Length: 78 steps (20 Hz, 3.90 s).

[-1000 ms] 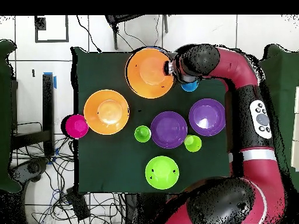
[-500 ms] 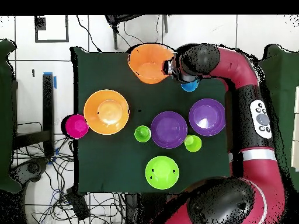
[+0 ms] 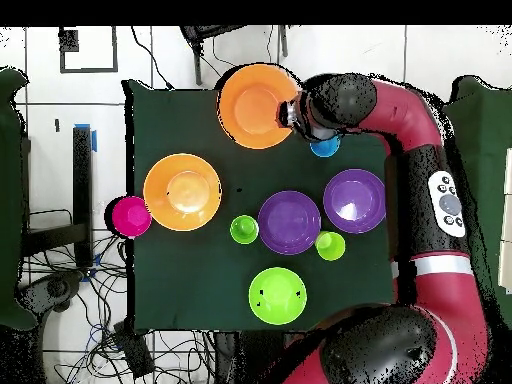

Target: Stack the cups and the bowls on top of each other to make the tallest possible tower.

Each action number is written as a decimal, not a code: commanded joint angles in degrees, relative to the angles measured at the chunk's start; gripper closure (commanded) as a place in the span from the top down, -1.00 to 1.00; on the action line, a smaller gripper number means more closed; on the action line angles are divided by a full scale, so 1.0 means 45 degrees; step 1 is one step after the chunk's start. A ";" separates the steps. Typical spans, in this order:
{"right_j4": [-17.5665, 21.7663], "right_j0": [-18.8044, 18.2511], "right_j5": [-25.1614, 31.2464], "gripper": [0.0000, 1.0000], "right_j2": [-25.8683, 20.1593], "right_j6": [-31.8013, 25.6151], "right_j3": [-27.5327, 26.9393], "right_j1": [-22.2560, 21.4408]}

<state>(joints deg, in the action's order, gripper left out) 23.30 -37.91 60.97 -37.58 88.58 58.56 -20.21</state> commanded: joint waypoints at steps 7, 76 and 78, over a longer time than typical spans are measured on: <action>0.0213 0.0147 -0.0498 1.00 -0.0417 -0.2032 0.0983 -0.1196; -0.0612 -0.0977 -0.8868 1.00 -0.1469 0.2379 0.9771 -0.1384; -0.0552 -0.1221 -0.8889 1.00 -0.1829 0.2495 0.9912 -0.1220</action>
<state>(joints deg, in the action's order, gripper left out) 17.02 -41.79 22.97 -38.00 108.13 98.88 -31.56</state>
